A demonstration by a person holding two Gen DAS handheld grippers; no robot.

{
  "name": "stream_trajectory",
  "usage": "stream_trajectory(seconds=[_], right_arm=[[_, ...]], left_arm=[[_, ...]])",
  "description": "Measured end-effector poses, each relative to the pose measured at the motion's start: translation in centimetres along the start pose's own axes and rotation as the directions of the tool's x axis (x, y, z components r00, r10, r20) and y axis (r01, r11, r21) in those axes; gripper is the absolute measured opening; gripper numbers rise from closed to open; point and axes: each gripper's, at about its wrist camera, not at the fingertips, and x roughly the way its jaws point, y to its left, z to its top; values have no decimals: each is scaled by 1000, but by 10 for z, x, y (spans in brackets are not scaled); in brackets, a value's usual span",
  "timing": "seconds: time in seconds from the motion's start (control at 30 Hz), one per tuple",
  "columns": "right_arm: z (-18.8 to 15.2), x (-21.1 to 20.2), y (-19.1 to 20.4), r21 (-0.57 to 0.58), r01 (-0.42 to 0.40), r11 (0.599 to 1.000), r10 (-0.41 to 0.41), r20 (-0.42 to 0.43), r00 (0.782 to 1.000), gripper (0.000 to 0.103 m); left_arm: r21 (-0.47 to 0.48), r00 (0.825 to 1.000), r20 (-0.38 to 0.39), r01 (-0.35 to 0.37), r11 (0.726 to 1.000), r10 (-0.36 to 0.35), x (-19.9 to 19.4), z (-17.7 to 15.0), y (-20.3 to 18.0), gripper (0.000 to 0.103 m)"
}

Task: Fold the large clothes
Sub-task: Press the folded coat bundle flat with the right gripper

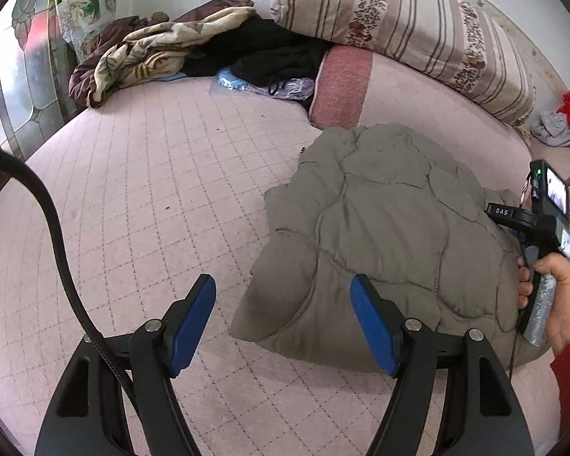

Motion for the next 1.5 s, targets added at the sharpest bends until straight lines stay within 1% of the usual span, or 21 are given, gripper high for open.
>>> stream_trajectory(seconds=[0.07, 0.1, 0.2, 0.27, 0.33, 0.37, 0.43, 0.5, 0.57, 0.67, 0.73, 0.83, 0.93, 1.0, 1.1, 1.17, 1.23, 1.3, 1.37, 1.43, 1.5], right_arm=[[4, -18, 15, -47, 62, 997, -60, 27, 998, 80], [5, -29, 19, -51, 50, 997, -47, 56, 997, 80], [1, -67, 38, -45, -56, 997, 61, 125, 990, 80], [-2, -77, 65, -86, -149, 985, 157, 106, 982, 80], [-8, -74, 92, -125, -207, 970, 216, 60, 975, 80], [-15, -71, 104, -135, -212, 968, 220, 50, 974, 80], [-23, -55, 127, -161, -175, 971, 183, 35, 982, 84], [-32, -42, 144, -196, -98, 976, 112, 62, 992, 87], [-33, -36, 151, -216, -63, 974, 79, 68, 995, 88], [-27, -48, 148, -223, -66, 973, 83, 66, 994, 88], [-30, -66, 135, -203, -106, 974, 128, 98, 987, 88], [-44, -91, 116, -157, -133, 979, 157, 150, 976, 88], [-65, -83, 107, -121, -139, 983, 155, 133, 979, 89], [-75, -69, 109, -155, -125, 980, 148, 148, 978, 93], [-71, -62, 116, -217, -101, 971, 133, 135, 982, 94], [-64, -70, 113, -222, -120, 968, 147, 109, 983, 94], [-60, -85, 100, -205, -149, 967, 177, 122, 977, 91], [-62, -99, 81, -183, -127, 975, 160, 184, 970, 91], [-64, -101, 64, -166, -81, 983, 116, 214, 970, 91], [-65, -90, 49, -150, -42, 988, 72, 201, 977, 91], [-65, -68, 34, -120, -20, 993, 38, 148, 988, 92]], left_arm=[[-13, 1000, -5, 5, 1000, -5, -1, 1, 4, 72], [-19, 1000, -2, 6, 1000, -6, -2, 1, 6, 72], [-26, 1000, 9, -1, 1000, 1, -5, 3, 8, 72], [-28, 1000, 8, -5, 1000, 5, -6, 2, 9, 72], [-33, 1000, -1, -6, 999, 6, -4, 2, 10, 72], [-36, 1000, -5, -6, 999, 6, -4, 2, 11, 72], [-42, 1000, -7, -7, 999, 6, -3, 3, 14, 72], [-39, 1000, -6, -16, 999, 16, -4, 4, 14, 72], [-37, 1000, -3, -26, 999, 26, -4, 5, 15, 72], [-40, 999, -9, -34, 999, 34, -4, 5, 16, 72], [-48, 999, -9, -34, 998, 34, -5, 5, 18, 72], [-48, 999, -6, -38, 998, 38, -6, 5, 18, 72], [-40, 999, -5, -36, 999, 36, -6, 5, 17, 72], [-30, 999, -5, -40, 999, 39, -6, 5, 15, 72], [-19, 999, -5, -39, 999, 39, -6, 5, 11, 72], [-16, 999, -6, -36, 999, 36, -5, 5, 10, 72], [-13, 999, -11, -33, 999, 33, -5, 4, 10, 72], [-14, 999, -12, -30, 999, 30, -5, 4, 10, 72], [-12, 999, -11, -31, 999, 31, -5, 4, 10, 72], [-6, 999, -10, -35, 999, 35, -5, 3, 8, 72], [3, 999, -12, -37, 999, 38, -4, 2, 6, 72]])
